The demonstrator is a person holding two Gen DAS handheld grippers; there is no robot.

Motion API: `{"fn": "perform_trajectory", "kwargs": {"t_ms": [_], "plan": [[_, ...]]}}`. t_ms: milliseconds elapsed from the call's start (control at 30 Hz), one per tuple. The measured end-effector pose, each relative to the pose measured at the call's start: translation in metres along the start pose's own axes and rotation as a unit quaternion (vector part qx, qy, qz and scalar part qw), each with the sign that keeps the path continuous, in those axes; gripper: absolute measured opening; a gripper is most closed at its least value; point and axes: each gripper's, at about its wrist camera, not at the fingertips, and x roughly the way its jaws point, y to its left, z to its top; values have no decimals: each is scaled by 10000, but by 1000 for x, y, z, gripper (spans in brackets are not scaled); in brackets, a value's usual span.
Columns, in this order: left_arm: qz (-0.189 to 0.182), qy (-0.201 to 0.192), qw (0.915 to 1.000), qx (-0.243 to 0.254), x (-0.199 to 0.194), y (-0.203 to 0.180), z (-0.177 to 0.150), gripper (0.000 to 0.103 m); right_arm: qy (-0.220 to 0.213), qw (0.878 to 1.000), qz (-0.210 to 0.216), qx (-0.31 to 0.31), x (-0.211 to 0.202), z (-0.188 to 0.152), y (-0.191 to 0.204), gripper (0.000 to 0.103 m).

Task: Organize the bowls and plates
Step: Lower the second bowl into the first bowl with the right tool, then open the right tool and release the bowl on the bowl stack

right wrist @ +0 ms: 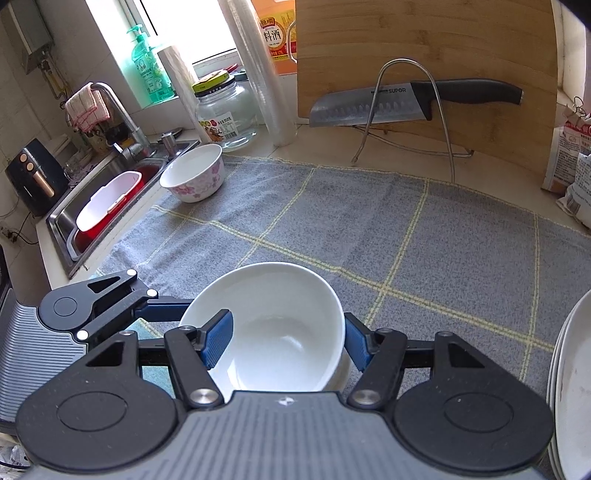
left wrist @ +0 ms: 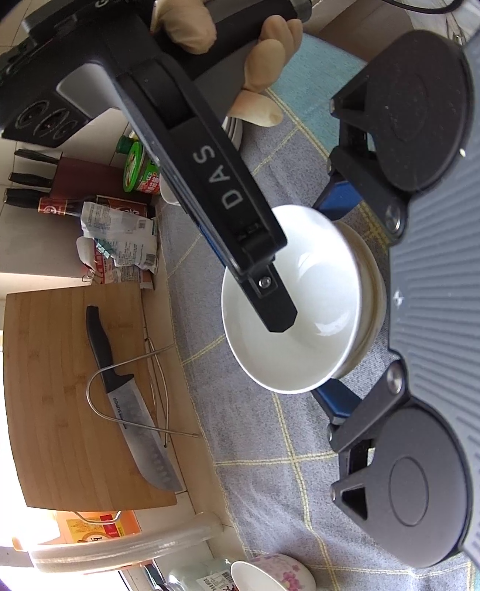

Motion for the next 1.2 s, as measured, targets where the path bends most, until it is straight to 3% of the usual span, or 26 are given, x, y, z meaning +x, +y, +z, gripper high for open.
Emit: {"fn": "perform_trajectory", "kwargs": {"t_ms": [667,833,1200], "plan": [[47,-12,9998,198,3,-1,1,93,-62,10000,11,70,0,-3,-3,72],[31,-36,10000,53,3,2,-1,96,-65,10000,13,74,1,-3,-3,80],[-103,-229,9997,62,-16,0,-1,101,-107,9997,-233,-30,-5,-11,-4,86]]}}
